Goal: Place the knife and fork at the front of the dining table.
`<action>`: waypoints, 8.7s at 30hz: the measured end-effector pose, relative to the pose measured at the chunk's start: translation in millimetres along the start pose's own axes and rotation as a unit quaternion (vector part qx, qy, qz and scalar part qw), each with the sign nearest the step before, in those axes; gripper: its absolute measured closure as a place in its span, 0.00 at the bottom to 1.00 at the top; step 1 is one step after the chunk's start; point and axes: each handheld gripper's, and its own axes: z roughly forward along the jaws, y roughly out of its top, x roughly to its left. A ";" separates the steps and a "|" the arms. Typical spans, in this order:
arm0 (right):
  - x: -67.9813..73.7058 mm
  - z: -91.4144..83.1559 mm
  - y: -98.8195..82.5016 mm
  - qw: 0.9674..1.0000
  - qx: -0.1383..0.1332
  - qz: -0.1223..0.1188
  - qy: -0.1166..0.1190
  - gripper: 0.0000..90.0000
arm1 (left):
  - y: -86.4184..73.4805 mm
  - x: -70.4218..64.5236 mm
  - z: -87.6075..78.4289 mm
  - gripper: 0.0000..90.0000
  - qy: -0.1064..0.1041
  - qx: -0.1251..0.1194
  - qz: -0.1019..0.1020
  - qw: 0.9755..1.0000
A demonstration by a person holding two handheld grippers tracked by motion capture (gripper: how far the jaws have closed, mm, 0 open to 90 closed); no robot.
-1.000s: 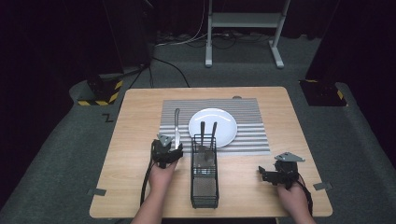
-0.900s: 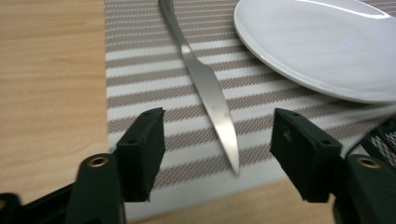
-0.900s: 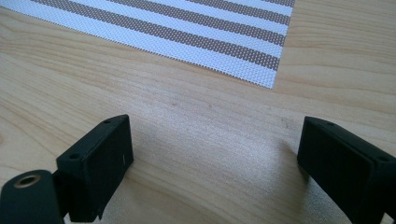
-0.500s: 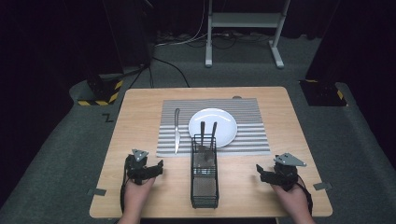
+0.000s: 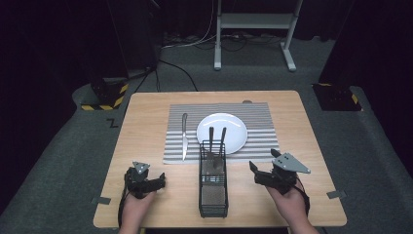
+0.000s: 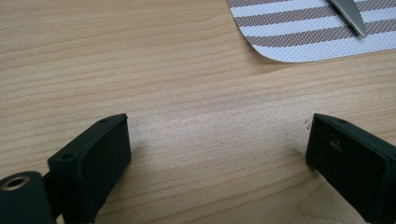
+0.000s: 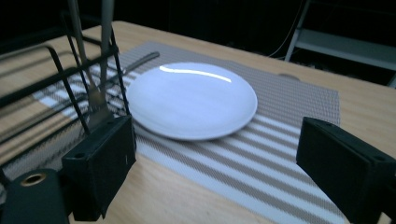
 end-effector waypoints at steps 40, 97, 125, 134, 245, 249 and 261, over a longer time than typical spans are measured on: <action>64.5 72.3 69.3 0.995 -0.081 0.042 0.037 0.91 | -0.5 -1.2 0.6 0.00 -0.016 0.009 0.013 1.000; 8.6 -16.0 94.9 0.978 -0.206 0.034 0.002 0.98 | -0.9 -1.7 0.0 0.00 -0.014 0.009 0.015 1.000; -40.8 31.9 35.0 0.992 -0.107 0.056 -0.045 0.98 | -0.7 -1.8 0.3 0.00 -0.014 0.010 0.014 1.000; -45.9 44.6 33.3 0.992 -0.099 0.065 -0.047 0.98 | -0.7 -1.8 0.3 0.00 -0.014 0.010 0.014 1.000; -106.4 159.9 9.1 0.980 0.107 0.145 -0.088 0.86 | -2.0 -2.4 -1.1 0.00 -0.016 0.010 0.013 1.000; -94.8 136.0 -4.3 0.980 0.128 0.116 -0.098 0.89 | -2.1 -2.6 -1.1 0.00 -0.015 0.010 0.012 1.000; -69.5 111.0 -35.1 0.977 0.169 0.086 -0.100 0.90 | -2.0 -2.5 -1.1 0.00 -0.016 0.009 0.012 1.000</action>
